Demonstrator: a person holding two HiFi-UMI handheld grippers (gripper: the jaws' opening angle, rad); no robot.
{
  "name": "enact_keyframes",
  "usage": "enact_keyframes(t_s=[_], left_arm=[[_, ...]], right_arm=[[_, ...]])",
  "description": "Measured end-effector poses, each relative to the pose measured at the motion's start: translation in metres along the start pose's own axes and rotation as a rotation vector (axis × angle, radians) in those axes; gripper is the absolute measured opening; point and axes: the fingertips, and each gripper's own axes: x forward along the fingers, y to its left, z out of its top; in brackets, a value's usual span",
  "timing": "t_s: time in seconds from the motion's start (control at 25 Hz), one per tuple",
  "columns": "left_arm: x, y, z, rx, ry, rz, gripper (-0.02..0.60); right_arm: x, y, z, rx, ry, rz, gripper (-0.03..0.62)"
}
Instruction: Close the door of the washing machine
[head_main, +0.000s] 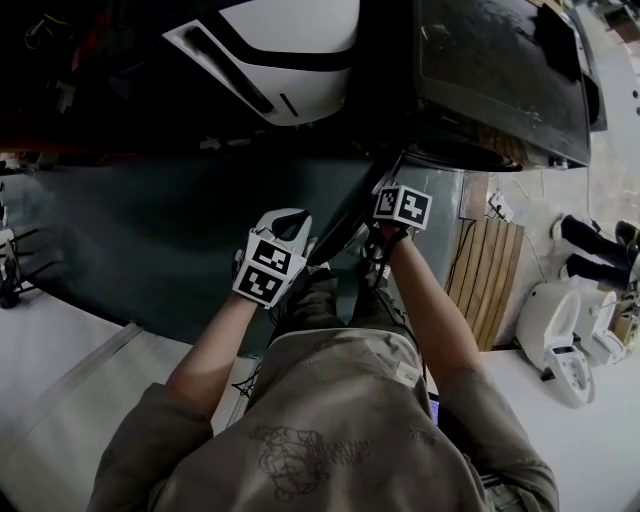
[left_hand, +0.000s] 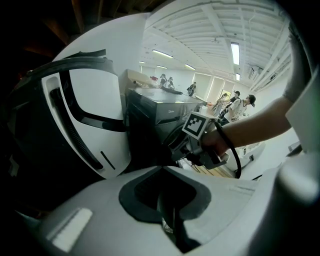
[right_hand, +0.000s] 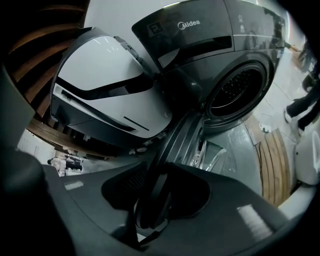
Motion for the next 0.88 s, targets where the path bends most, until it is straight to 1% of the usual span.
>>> enact_keyframes(t_s=[0.08, 0.28, 0.4, 0.64, 0.88], left_arm=[[0.003, -0.005, 0.002, 0.006, 0.004, -0.010, 0.000], [0.015, -0.021, 0.010, 0.026, 0.011, -0.040, 0.000], [0.024, -0.031, 0.017, 0.043, 0.015, -0.060, 0.000], [0.046, -0.055, 0.035, 0.083, 0.019, -0.095, 0.000], [0.070, -0.084, 0.051, 0.106, 0.023, -0.126, 0.000]], right_arm=[[-0.004, -0.006, -0.003, -0.006, 0.002, -0.003, 0.152], [-0.017, -0.026, -0.010, 0.023, 0.005, -0.004, 0.137], [-0.026, -0.039, -0.013, 0.010, 0.003, -0.014, 0.132], [-0.046, -0.072, -0.015, -0.048, 0.003, -0.046, 0.123], [-0.068, -0.106, -0.006, -0.169, 0.007, -0.098, 0.120]])
